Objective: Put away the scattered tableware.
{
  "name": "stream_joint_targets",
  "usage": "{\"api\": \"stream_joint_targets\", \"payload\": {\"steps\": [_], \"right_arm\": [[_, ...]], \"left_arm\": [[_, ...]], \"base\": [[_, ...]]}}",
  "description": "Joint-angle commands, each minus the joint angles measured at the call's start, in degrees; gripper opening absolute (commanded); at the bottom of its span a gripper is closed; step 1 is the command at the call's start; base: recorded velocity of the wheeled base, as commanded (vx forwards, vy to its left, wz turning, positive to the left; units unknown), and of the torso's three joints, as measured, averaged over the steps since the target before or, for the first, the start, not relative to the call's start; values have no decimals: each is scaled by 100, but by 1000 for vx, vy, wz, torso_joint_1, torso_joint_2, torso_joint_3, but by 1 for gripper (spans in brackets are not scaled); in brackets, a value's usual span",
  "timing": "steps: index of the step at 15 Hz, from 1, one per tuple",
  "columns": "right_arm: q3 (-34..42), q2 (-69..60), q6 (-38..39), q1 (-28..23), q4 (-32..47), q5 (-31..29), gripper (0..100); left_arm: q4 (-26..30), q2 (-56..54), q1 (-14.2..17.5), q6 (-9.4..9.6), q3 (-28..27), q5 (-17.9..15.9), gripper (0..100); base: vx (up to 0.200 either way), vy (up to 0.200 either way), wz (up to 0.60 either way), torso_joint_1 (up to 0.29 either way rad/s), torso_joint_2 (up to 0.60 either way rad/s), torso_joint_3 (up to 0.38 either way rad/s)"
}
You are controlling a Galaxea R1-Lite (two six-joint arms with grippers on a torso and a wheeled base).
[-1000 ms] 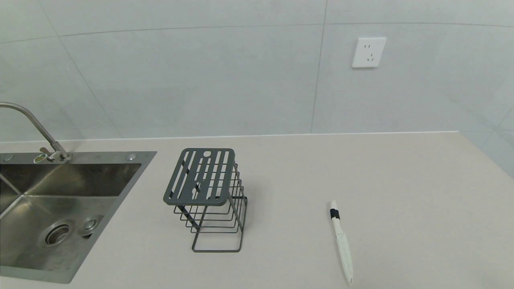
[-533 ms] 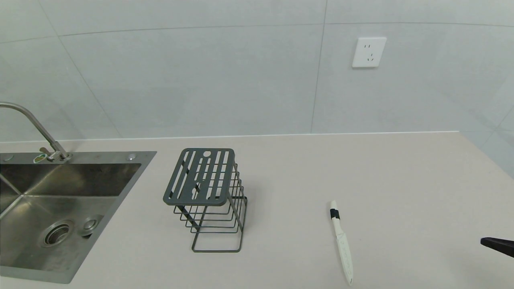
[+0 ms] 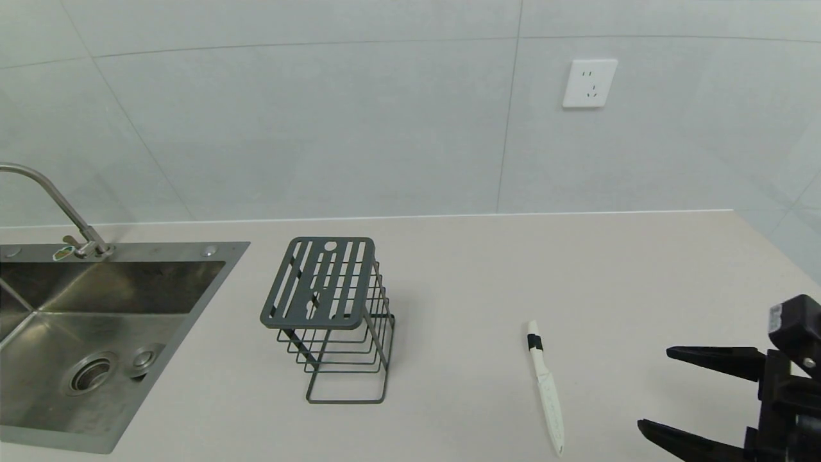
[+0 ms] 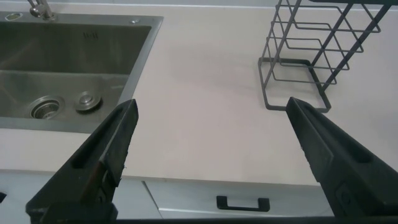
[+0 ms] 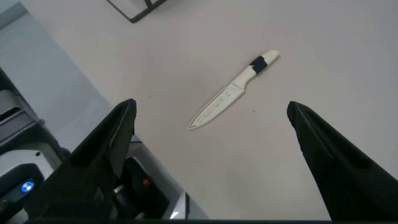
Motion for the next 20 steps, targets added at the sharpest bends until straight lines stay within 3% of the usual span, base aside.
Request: {"api": "stream_joint_targets", "payload": {"steps": [1, 3, 4, 7, 14, 20], "right_arm": [[-340, 1350, 34, 85, -337, -135, 100], [-516, 1570, 297, 199, -337, -390, 100], [-753, 1807, 1141, 647, -293, -1005, 100], [-1113, 2361, 2125, 1298, -205, -1911, 100], [-1535, 3556, 2161, 1491, -3, -2790, 100], [-2010, 4303, 2407, 1447, -12, -3088, 100]], "left_arm": [[-4, 7, 6, -3, 0, 2, 100], [-4, 7, -2, -3, 0, 2, 100], [-4, 7, 6, -3, 0, 2, 100], [-4, 7, 6, -3, 0, 2, 100], [5, 7, -2, 5, 0, -7, 100], [-4, 7, 6, 5, 0, -7, 100]], "base": [[0, 0, 0, 0, 0, 0], [0, 0, 0, 0, 0, 0], [0, 0, 0, 0, 0, 0], [0, 0, 0, 0, 0, 0], [0, 0, 0, 0, 0, 0], [0, 0, 0, 0, 0, 0]]}}
